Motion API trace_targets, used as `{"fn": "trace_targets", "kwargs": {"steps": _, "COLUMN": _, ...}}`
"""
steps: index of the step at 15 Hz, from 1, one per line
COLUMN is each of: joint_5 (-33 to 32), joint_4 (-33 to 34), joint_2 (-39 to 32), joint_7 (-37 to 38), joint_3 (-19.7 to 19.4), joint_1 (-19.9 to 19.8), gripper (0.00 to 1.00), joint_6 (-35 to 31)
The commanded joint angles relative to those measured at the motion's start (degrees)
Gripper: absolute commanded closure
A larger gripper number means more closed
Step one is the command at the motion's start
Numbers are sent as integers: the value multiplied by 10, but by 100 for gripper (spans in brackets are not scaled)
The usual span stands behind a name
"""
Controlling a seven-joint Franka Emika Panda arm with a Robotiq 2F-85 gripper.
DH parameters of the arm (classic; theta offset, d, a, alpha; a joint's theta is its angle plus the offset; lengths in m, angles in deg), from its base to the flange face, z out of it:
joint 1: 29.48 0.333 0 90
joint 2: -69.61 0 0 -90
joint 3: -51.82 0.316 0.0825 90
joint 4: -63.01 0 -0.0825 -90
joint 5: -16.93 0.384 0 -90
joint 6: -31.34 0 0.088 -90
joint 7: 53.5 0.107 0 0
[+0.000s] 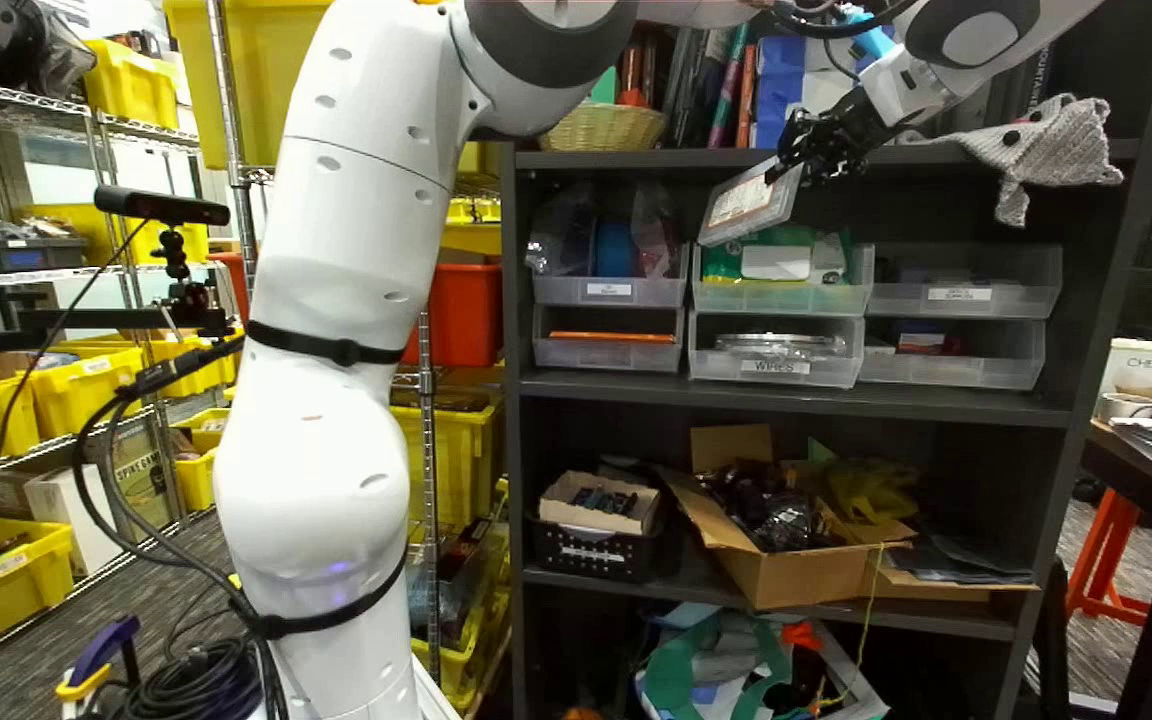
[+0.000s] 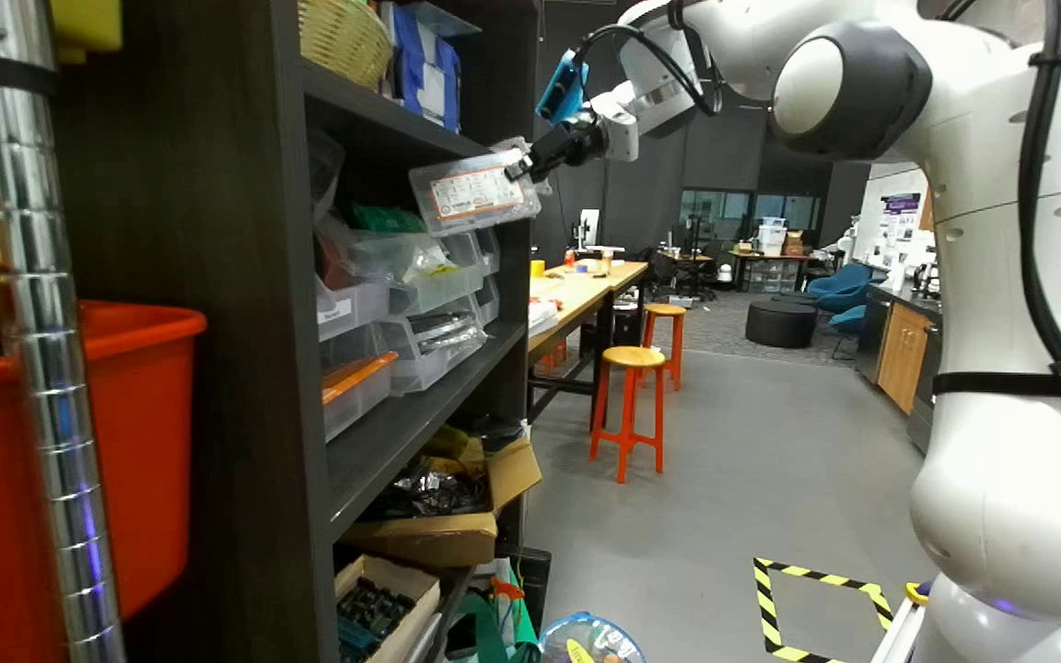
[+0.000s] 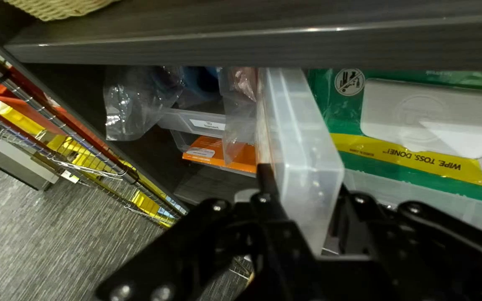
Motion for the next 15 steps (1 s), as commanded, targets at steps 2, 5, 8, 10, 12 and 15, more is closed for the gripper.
{"fn": "trace_targets", "kwargs": {"steps": 2, "joint_5": 17, "joint_4": 44, "joint_2": -31, "joint_7": 29, "joint_3": 16, "joint_1": -6, "gripper": 93, "joint_6": 18}}
{"fn": "trace_targets", "kwargs": {"steps": 5, "joint_5": 15, "joint_4": 51, "joint_2": -43, "joint_7": 31, "joint_3": 25, "joint_1": -5, "gripper": 93, "joint_6": 16}}
{"fn": "trace_targets", "kwargs": {"steps": 8, "joint_5": 14, "joint_4": 51, "joint_2": -56, "joint_7": 23, "joint_3": 32, "joint_1": -3, "gripper": 93, "joint_6": 9}}
{"fn": "trace_targets", "kwargs": {"steps": 10, "joint_5": 14, "joint_4": 53, "joint_2": -63, "joint_7": 18, "joint_3": 34, "joint_1": -4, "gripper": 93, "joint_6": 7}}
{"fn": "trace_targets", "kwargs": {"steps": 12, "joint_5": 20, "joint_4": 51, "joint_2": -63, "joint_7": 13, "joint_3": 36, "joint_1": -4, "gripper": 93, "joint_6": 2}}
{"fn": "trace_targets", "kwargs": {"steps": 15, "joint_5": 28, "joint_4": 51, "joint_2": -59, "joint_7": 2, "joint_3": 36, "joint_1": -3, "gripper": 93, "joint_6": -8}}
